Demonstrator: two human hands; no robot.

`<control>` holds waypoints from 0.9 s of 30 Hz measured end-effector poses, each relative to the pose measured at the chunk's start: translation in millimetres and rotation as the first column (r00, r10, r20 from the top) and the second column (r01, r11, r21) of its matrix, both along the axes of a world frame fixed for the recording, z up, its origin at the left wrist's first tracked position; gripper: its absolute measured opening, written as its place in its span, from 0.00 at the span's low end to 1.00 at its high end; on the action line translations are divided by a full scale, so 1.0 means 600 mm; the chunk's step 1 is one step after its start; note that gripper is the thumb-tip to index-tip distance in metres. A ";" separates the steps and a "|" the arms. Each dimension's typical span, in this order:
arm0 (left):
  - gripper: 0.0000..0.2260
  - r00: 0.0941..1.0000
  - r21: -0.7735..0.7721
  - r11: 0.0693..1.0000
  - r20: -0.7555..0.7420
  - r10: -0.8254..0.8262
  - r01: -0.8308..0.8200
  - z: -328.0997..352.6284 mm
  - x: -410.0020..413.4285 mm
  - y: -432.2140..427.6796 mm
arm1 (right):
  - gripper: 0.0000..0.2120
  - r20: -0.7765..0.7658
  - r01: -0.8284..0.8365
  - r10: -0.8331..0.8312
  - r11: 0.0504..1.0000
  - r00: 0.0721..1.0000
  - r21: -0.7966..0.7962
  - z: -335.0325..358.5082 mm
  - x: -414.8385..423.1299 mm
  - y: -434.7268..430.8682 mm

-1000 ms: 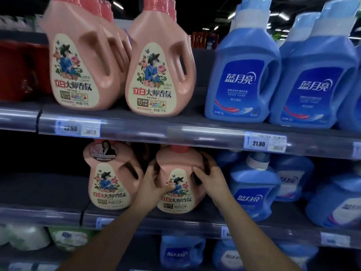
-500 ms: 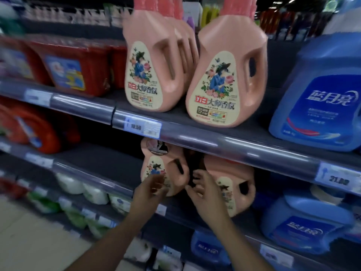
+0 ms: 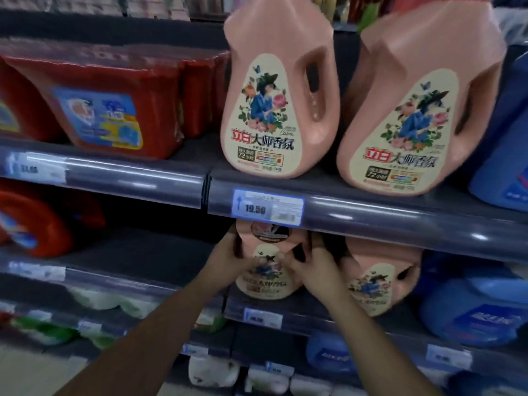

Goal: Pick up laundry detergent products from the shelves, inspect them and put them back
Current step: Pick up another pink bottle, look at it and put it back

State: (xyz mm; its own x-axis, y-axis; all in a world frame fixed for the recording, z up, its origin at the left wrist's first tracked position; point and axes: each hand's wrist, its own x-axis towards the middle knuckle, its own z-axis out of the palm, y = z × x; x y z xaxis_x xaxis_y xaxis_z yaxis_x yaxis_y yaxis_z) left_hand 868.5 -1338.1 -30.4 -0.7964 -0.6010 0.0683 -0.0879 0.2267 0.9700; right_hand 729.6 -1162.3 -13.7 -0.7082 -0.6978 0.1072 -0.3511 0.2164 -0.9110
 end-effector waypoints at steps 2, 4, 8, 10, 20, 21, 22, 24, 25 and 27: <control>0.36 0.999 0.013 1.000 -0.042 -0.019 0.020 -0.011 0.000 -0.009 | 0.30 0.028 0.010 -0.008 0.998 1.000 -0.056 0.004 0.010 -0.001; 0.34 0.997 -0.006 0.999 -0.066 -0.046 0.045 -0.020 0.003 -0.014 | 0.33 0.013 0.037 -0.036 0.996 0.999 -0.086 0.010 0.022 0.002; 0.33 0.993 -0.068 0.996 -0.096 -0.072 0.065 -0.019 0.018 -0.006 | 0.31 0.011 0.104 -0.104 0.985 0.995 -0.138 0.012 0.049 0.026; 0.35 0.990 -0.107 0.991 -0.109 -0.093 0.081 -0.013 0.035 0.006 | 0.28 -0.009 0.108 -0.110 0.983 0.994 -0.146 0.010 0.066 0.041; 0.38 0.980 -0.184 0.983 -0.196 -0.034 -0.003 0.032 0.148 0.114 | 0.35 -0.140 0.114 -0.145 0.971 0.980 -0.208 0.036 0.178 0.143; 0.37 0.978 -0.200 0.980 -0.206 -0.029 -0.014 0.044 0.161 0.127 | 0.35 -0.155 0.102 -0.140 0.968 0.978 -0.230 0.044 0.188 0.156; 0.37 0.975 -0.212 0.977 -0.221 -0.026 -0.022 0.055 0.176 0.141 | 0.35 -0.170 0.088 -0.133 0.965 0.976 -0.248 0.052 0.200 0.170; 0.36 0.968 -0.215 0.976 -0.248 -0.027 -0.028 0.073 0.206 0.171 | 0.34 -0.179 0.074 -0.124 0.962 0.976 -0.264 0.061 0.223 0.198; 0.36 0.965 -0.219 0.975 -0.261 -0.029 -0.030 0.080 0.220 0.185 | 0.35 -0.168 0.076 -0.125 0.959 0.978 -0.273 0.063 0.235 0.212; 0.36 0.957 -0.244 0.969 -0.287 -0.034 -0.039 0.094 0.245 0.211 | 0.35 -0.148 0.080 -0.128 0.952 0.981 -0.297 0.071 0.258 0.232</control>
